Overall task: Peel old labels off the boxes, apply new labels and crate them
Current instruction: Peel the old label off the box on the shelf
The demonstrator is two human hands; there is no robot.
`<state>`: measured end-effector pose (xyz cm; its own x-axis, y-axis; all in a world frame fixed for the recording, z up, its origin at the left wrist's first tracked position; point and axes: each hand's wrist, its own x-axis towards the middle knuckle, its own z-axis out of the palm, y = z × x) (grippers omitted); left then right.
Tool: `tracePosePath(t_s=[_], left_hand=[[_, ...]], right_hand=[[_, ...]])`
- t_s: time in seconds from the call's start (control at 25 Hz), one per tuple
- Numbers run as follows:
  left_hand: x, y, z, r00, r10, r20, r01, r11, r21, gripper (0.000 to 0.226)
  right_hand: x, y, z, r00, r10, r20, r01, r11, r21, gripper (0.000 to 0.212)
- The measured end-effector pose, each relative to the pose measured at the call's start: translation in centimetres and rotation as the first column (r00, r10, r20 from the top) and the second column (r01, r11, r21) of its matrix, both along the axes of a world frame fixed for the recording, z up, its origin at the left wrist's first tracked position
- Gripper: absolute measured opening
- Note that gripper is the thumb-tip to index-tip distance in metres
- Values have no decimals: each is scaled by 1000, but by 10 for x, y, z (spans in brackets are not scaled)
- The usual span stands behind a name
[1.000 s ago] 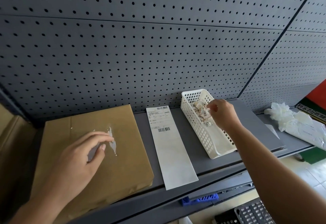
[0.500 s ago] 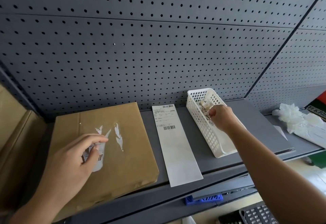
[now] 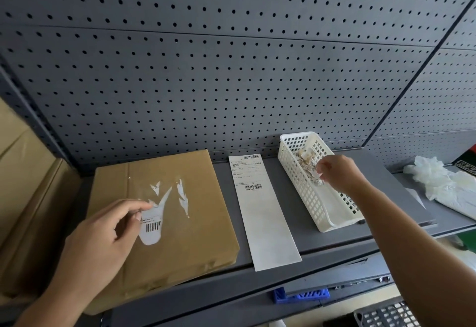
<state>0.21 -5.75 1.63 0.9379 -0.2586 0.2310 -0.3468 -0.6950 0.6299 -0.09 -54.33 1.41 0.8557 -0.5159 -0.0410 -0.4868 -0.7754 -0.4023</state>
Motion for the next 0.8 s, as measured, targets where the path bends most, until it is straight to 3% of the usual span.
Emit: tracePosePath(t_s=[0.4, 0.48, 0.8], left_hand=[[-3, 3, -5, 999, 32, 15, -32, 999, 15, 24], [-3, 5, -7, 999, 34, 26, -35, 999, 17, 25], [-3, 9, -10, 997, 48, 57, -48, 999, 13, 25]], right_hand=[[5, 6, -13, 996, -89, -9, 90, 996, 28, 13], [8, 10, -14, 995, -101, -20, 101, 995, -17, 9], [2, 15, -26, 1000, -3, -26, -3, 975, -222, 24]])
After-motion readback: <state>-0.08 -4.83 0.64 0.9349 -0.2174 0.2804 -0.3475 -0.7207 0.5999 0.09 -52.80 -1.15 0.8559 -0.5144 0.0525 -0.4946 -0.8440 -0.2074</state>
